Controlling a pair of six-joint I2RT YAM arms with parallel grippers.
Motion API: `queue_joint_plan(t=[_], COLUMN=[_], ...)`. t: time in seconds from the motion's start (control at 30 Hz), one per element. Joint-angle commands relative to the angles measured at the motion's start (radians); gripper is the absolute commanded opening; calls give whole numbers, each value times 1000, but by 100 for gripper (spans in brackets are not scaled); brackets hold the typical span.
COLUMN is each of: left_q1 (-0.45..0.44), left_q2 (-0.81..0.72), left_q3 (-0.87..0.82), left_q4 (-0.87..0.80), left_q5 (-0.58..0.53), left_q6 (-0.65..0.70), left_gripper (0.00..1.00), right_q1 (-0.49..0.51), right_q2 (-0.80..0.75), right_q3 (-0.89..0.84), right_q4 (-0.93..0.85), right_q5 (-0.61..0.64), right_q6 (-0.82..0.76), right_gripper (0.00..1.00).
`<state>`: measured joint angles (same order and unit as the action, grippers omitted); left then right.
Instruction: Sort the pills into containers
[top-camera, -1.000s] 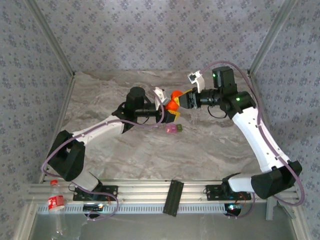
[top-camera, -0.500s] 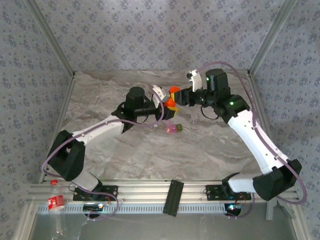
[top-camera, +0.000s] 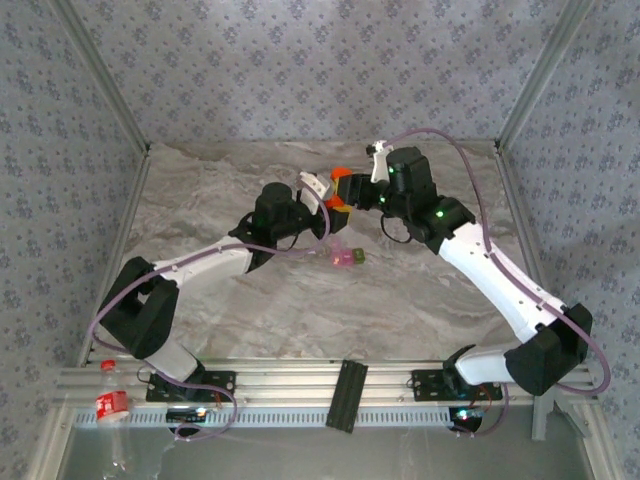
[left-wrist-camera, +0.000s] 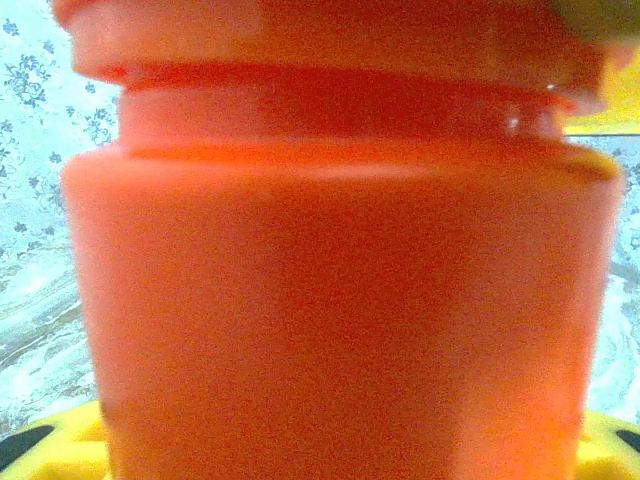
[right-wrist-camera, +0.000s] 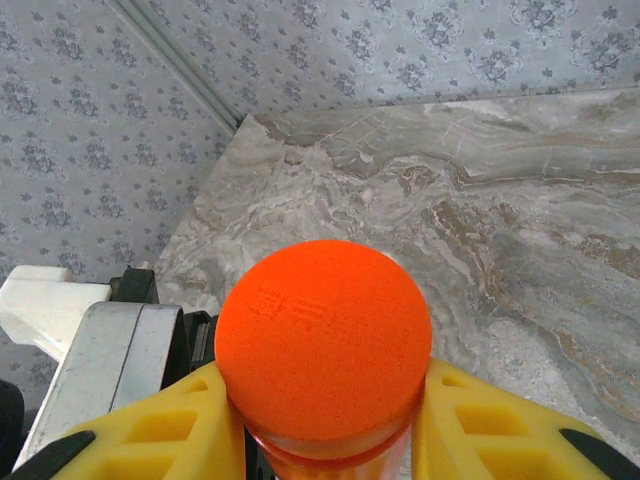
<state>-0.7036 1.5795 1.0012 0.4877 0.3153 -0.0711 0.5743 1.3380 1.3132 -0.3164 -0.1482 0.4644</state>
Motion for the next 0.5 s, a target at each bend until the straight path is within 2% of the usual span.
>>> queue_joint_plan(t=[0.0, 0.23, 0.33, 0.47], left_q1=[-40, -35, -30, -26], left_q2=[-9, -12, -13, -18], left_q3=[37, 36, 39, 41], left_q4=[179, 160, 157, 144], left_q5=[-5, -17, -16, -6], left_q6=[17, 21, 24, 30], left_gripper=[0, 0, 0, 0], right_q1=[27, -48, -94, -162], right_q2=[21, -56, -114, -199], right_q3=[-5, -3, -20, -49], right_q4=[-65, -77, -61, -62], right_q5=[-14, -79, -132, -244], right_q6=[14, -27, -43, -76], right_gripper=[39, 60, 74, 84])
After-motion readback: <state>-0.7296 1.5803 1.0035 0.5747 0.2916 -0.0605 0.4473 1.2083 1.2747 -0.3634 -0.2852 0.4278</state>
